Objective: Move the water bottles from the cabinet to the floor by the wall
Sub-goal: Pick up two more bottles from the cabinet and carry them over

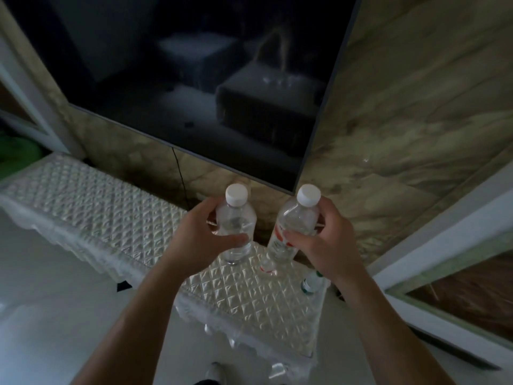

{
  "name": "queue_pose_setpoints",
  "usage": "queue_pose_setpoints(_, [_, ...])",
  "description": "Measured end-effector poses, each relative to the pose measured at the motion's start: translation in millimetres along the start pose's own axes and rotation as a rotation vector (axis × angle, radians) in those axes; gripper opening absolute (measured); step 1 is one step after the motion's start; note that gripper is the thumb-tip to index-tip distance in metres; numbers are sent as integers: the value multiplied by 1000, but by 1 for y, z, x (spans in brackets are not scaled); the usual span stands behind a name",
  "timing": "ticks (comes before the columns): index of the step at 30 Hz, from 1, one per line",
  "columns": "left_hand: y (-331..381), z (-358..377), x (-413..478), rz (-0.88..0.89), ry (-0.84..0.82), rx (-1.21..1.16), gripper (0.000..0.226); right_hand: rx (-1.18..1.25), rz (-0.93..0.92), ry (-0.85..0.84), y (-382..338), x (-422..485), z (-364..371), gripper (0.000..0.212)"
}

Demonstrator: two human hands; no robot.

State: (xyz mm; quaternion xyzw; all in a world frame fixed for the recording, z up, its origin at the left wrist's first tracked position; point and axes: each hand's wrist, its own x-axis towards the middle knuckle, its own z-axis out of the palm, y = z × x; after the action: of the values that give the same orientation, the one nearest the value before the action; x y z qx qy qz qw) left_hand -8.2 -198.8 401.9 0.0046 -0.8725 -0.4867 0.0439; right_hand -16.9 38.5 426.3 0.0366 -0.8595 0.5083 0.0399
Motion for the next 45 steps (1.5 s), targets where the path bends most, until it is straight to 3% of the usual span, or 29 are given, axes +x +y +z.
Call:
queue_pose_setpoints(9, [24,3,-45,-47,145,-3,68,-12,-100,-167,-3,-15,-24,58])
queue_pose_setpoints(17, [-1,-35,-88,-128,262,-49,80,-15,-185,-301,-31,-23,11,57])
queue_pose_setpoints(29, [-91,-165,-153,-203,337,-209,76,30,-173,-450,-107,-57,150,55])
queue_pose_setpoints(45, [-192,-344,-203,-274,445,-177,74,70,-204,-596,-213,-83,351,55])
